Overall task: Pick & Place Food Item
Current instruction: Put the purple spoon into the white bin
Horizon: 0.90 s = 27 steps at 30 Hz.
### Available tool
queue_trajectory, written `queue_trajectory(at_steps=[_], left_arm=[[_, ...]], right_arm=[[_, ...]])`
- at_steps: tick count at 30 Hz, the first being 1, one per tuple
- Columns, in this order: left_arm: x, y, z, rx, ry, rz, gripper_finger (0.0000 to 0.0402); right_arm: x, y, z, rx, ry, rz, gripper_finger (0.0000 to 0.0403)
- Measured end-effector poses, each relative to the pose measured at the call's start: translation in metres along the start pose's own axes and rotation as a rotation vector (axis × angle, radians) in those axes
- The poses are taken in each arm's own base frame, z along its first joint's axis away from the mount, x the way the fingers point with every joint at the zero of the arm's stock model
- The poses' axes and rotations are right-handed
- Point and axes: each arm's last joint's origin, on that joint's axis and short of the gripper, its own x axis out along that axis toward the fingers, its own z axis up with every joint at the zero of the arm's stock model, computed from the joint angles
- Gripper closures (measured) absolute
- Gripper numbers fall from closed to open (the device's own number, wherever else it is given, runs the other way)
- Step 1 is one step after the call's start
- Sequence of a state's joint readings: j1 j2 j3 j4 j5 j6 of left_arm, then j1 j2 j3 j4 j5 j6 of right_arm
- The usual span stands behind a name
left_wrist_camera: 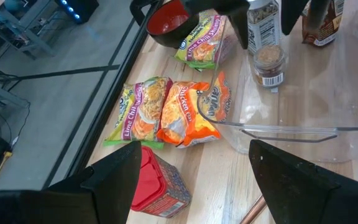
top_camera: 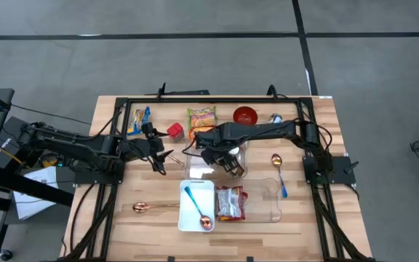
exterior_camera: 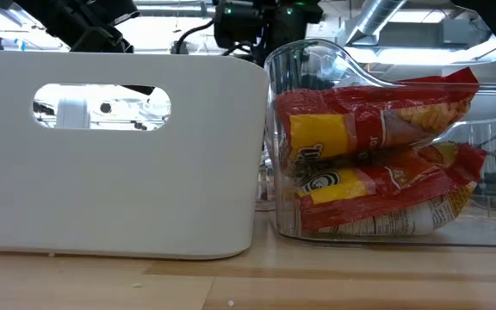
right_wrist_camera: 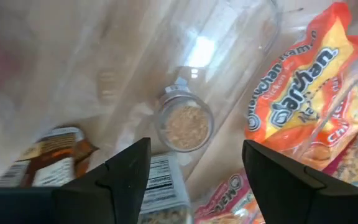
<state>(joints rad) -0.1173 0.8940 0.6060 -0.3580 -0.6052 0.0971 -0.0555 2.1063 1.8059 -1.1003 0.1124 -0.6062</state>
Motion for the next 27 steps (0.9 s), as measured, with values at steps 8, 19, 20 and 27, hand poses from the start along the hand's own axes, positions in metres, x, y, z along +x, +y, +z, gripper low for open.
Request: queue_trajectory(at_steps=[8, 19, 20, 27], left_arm=[[0.000, 0.001, 0.007, 0.027, -0.062, 0.000, 0.0111], [0.001, 0.010, 0.022, 0.046, -0.188, 0.063, 0.0111], [0.002, 0.011, 0.022, 0.043, -0.189, 0.066, 0.0111], [0.002, 0.013, 0.022, -0.011, -0.195, 0.072, 0.0111]], right_arm=[[-0.026, 0.000, -0.004, 0.076, 0.052, 0.077, 0.0156], [-0.101, -0.010, -0.048, 0.316, 0.040, 0.051, 0.0156], [-0.111, -0.010, -0.054, 0.342, 0.016, 0.036, 0.0156], [-0.172, -0.007, -0.100, 0.612, -0.210, -0.092, 0.0158]])
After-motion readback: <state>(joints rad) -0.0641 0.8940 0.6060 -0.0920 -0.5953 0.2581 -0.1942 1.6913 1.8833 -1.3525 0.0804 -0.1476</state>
